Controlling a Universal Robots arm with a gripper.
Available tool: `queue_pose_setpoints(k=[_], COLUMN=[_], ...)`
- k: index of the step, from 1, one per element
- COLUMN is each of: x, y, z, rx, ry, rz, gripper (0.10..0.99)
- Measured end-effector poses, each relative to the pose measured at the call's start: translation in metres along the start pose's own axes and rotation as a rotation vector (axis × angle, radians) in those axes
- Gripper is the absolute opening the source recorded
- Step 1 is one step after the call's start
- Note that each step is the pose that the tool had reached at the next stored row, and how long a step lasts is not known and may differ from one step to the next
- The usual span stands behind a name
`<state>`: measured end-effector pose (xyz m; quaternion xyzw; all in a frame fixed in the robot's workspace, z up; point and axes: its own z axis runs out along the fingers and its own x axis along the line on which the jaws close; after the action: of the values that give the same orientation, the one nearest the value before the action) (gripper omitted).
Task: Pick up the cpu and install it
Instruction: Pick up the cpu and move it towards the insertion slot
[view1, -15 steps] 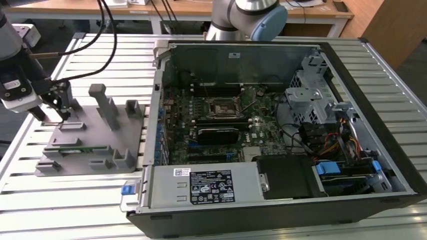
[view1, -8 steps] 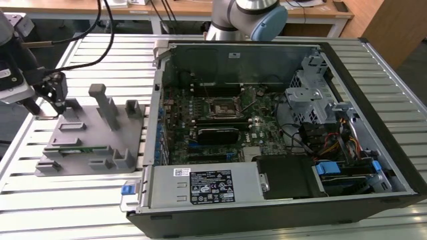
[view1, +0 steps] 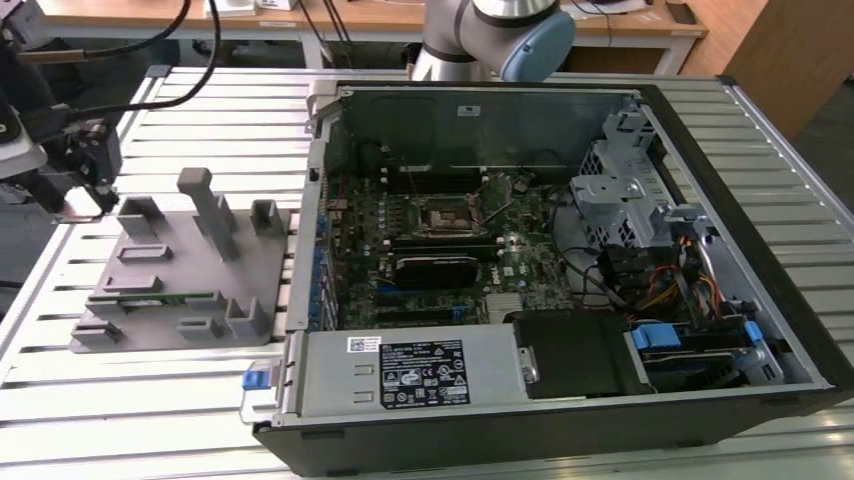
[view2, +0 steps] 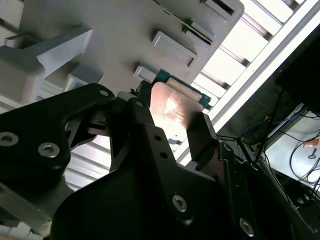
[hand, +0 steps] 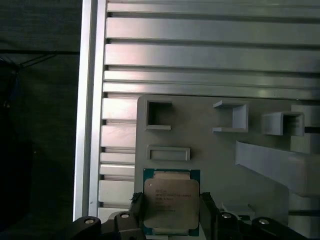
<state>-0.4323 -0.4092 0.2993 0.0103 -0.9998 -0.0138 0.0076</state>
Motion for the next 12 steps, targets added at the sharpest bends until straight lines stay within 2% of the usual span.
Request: queue_pose_setpoints(k=[12], x=[0.001], y=[0.0011], z=[-0.0411], rx=[0.0], ry=[0.0], rz=[0.0], gripper=[0.533])
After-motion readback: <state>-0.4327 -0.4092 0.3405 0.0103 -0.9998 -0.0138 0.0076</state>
